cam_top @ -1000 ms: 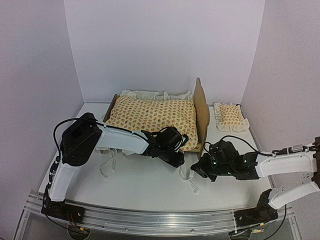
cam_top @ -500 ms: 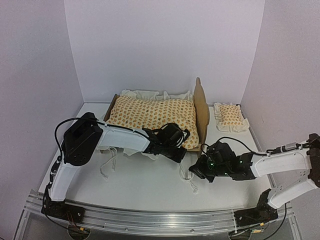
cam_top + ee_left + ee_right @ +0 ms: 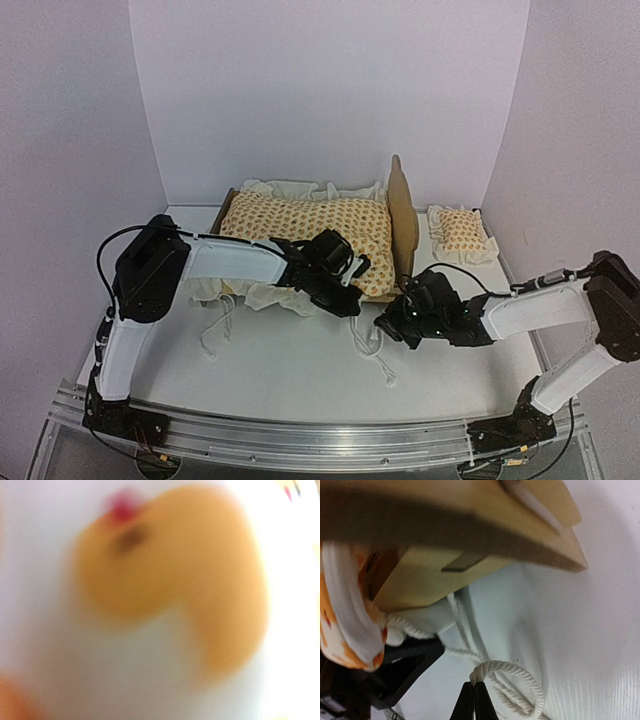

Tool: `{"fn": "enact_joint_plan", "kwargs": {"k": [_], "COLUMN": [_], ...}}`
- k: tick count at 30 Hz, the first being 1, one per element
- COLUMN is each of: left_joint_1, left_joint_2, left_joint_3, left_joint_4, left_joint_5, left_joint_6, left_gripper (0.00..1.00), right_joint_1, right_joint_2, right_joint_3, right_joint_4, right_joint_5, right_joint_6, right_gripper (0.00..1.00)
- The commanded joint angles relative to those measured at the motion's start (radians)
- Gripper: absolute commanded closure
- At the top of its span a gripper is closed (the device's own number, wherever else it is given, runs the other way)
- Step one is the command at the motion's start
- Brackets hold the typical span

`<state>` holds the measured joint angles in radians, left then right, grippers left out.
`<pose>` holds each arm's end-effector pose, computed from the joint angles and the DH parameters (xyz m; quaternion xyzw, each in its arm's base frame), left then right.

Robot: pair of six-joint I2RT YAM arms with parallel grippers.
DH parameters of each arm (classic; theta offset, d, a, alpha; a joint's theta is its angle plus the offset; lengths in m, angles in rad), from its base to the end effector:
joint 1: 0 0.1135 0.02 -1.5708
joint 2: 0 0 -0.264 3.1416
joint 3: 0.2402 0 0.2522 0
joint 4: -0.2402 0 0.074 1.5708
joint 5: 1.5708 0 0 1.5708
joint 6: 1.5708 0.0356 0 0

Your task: Set up the pet bed

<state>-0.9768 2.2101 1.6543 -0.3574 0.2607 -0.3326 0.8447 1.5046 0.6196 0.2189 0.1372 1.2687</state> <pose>0.2630 -0.4058 0.1613 0.3369 0.8769 -0.2925 0.1791 0.1962 0.2136 0.1578 0.2181 0.8709 0.3494 0.2681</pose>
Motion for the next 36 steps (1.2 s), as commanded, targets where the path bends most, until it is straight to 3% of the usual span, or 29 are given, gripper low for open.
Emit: {"fn": "enact_joint_plan", "kwargs": {"k": [1,5,10,17,22,27,30,36], "left_joint_1": [0.023,0.033,0.051,0.065,0.122,0.124,0.125,0.125], "left_joint_2": [-0.113,-0.136,-0.135,-0.143,-0.137,-0.111,-0.116,-0.222], "left_joint_3": [-0.040,-0.074,-0.086,-0.111,-0.136,-0.105,-0.093,-0.154], "left_joint_4": [-0.066,-0.024,0.014,0.018,0.028,-0.002,-0.094,-0.230], "left_joint_5": [0.167,0.253,0.383,0.479,0.448,0.460,0.486,0.406], "left_joint_6": [0.024,0.031,0.048,0.093,0.095,0.218,0.318,0.542], "left_gripper": [1.00,1.00,1.00,1.00,1.00,0.99,0.87,0.49], "right_joint_1": [-0.003,-0.003,0.035,0.067,0.065,0.080,0.081,0.081], "right_joint_2": [0.111,0.162,0.241,0.276,0.335,0.409,0.429,0.496], "right_joint_3": [0.119,0.082,0.147,0.107,0.130,0.178,0.196,0.261], "right_joint_4": [0.133,0.305,0.363,0.508,0.518,0.522,0.517,0.459], "right_joint_5": [0.006,0.018,-0.058,0.045,-0.111,-0.207,-0.206,-0.224], "right_joint_6": [-0.088,-0.049,-0.061,-0.019,0.054,0.131,0.142,0.138], "right_gripper": [1.00,1.00,1.00,1.00,1.00,1.00,1.00,1.00]}}
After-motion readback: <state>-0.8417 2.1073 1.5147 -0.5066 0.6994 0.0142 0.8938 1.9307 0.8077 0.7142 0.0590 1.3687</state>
